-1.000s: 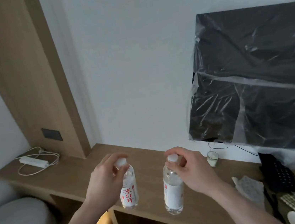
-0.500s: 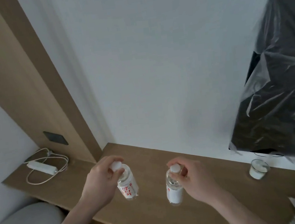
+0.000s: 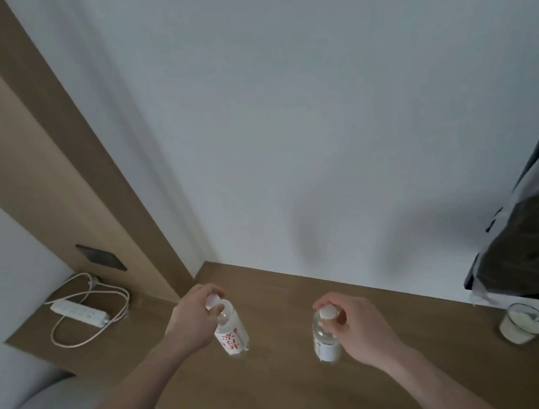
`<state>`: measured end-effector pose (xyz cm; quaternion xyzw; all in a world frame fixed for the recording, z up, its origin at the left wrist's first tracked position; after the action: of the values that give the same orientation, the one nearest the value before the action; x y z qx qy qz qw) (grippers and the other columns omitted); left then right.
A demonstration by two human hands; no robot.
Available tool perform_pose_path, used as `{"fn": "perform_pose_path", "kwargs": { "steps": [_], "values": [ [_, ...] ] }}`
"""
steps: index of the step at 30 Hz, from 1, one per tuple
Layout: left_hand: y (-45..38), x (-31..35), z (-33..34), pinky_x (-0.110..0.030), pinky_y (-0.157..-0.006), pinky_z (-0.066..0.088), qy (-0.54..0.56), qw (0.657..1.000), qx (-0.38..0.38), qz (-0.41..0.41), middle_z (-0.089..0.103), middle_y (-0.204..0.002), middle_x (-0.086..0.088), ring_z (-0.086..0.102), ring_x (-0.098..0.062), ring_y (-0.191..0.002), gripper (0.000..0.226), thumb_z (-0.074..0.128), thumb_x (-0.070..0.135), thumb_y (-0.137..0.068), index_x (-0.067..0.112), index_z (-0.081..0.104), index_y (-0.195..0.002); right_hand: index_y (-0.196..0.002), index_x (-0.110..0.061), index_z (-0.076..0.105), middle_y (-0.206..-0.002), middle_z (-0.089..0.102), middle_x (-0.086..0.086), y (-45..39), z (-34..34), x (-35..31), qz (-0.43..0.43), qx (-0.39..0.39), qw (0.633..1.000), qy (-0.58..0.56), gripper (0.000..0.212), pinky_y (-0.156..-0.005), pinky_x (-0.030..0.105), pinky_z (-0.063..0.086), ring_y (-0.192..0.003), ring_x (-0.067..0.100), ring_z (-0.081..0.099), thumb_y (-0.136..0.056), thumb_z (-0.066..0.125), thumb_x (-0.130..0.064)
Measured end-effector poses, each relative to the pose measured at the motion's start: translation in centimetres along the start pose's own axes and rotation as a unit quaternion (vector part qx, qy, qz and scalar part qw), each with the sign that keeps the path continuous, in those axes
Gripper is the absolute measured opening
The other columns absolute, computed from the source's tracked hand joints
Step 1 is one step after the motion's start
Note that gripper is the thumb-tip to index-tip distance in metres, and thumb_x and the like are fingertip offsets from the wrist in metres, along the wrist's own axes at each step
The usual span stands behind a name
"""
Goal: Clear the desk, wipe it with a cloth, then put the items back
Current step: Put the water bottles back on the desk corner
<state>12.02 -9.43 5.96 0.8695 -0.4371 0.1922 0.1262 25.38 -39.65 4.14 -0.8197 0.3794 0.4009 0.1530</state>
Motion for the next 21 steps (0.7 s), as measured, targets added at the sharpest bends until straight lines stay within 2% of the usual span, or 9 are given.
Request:
{"fn": "perform_pose_path", "kwargs": {
  "steps": [2, 4, 6, 11, 14, 17, 21],
  "values": [
    [-1.9, -0.6, 0.7, -0.027, -0.068, 0.053, -0.021, 1.0, -0.016, 0.009, 0.058, -0.107, 0.016, 0.061, -0.009, -0.09, 0.014, 0.064, 0.027, -0.095, 0.04, 0.06, -0.1, -0.103, -0.045, 0.066, -0.092, 0.07, -0.022, -0.6, 0.4, 0.5, 0.009, 0.008, 1.0, -0.001, 0.019, -0.068, 0.017, 0.05, -0.082, 0.004, 0.064, -0.093, 0.067, -0.029],
    [-4.1, -1.3, 1.2, -0.032, -0.079, 0.055, -0.048, 0.998, -0.026, 0.015, 0.059, -0.111, 0.014, 0.061, -0.012, -0.095, 0.012, 0.063, 0.028, -0.096, 0.037, 0.06, -0.104, -0.103, -0.045, 0.067, -0.092, 0.07, -0.023, -1.2, 0.6, 1.0, 0.023, 0.019, 1.0, -0.003, 0.018, -0.068, 0.015, 0.05, -0.082, 0.002, 0.064, -0.093, 0.067, -0.029],
    [-6.5, -2.3, 1.6, -0.032, -0.084, 0.053, -0.078, 0.996, -0.031, 0.021, 0.06, -0.116, 0.011, 0.061, -0.013, -0.099, 0.012, 0.063, 0.03, -0.098, 0.032, 0.061, -0.11, -0.103, -0.044, 0.068, -0.093, 0.07, -0.024, -1.8, 1.0, 1.4, 0.035, 0.035, 0.999, -0.008, 0.019, -0.07, 0.015, 0.049, -0.083, 0.0, 0.064, -0.093, 0.068, -0.029],
    [-13.1, -5.0, 1.7, -0.025, -0.072, 0.048, -0.108, 0.993, -0.051, 0.021, 0.058, -0.12, 0.004, 0.061, -0.015, -0.098, 0.018, 0.062, 0.026, -0.098, 0.026, 0.061, -0.115, -0.101, -0.044, 0.068, -0.095, 0.07, -0.025, -4.1, 2.7, 0.9, 0.066, 0.056, 0.996, -0.001, 0.019, -0.068, 0.013, 0.045, -0.086, -0.004, 0.063, -0.092, 0.07, -0.028],
    [-16.6, -6.1, 1.7, -0.03, -0.078, 0.05, -0.118, 0.991, -0.059, 0.027, 0.056, -0.121, 0.002, 0.061, -0.018, -0.099, 0.023, 0.064, 0.025, -0.095, 0.023, 0.061, -0.118, -0.099, -0.044, 0.068, -0.095, 0.07, -0.025, -6.3, 3.9, 0.1, 0.086, 0.063, 0.994, 0.001, 0.02, -0.07, 0.015, 0.047, -0.086, -0.004, 0.063, -0.093, 0.069, -0.025],
    [-19.8, -7.7, 1.8, -0.033, -0.077, 0.051, -0.116, 0.991, -0.06, 0.022, 0.054, -0.119, 0.002, 0.062, -0.02, -0.094, 0.024, 0.067, 0.025, -0.093, 0.024, 0.061, -0.117, -0.097, -0.042, 0.069, -0.094, 0.071, -0.024, -8.8, 5.8, -1.1, 0.095, 0.075, 0.993, -0.002, 0.022, -0.073, 0.015, 0.05, -0.089, -0.005, 0.063, -0.092, 0.067, -0.02],
    [-23.1, -10.1, 1.8, -0.039, -0.082, 0.056, -0.126, 0.99, -0.059, 0.033, 0.052, -0.121, -0.001, 0.065, -0.026, -0.098, 0.026, 0.067, 0.023, -0.093, 0.023, 0.057, -0.117, -0.097, -0.04, 0.07, -0.096, 0.072, -0.021, -12.1, 8.7, -2.5, 0.11, 0.077, 0.991, -0.015, 0.021, -0.075, 0.016, 0.052, -0.087, 0.0, 0.066, -0.091, 0.067, -0.02]
  ]
}}
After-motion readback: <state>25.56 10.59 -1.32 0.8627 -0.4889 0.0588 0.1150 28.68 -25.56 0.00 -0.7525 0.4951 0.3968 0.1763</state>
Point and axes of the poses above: each hand's wrist, its own y-axis away from the middle knuckle, its own z-axis out of the palm, x = y × z, the point moved 7 cm from there along -y, towards the middle knuckle
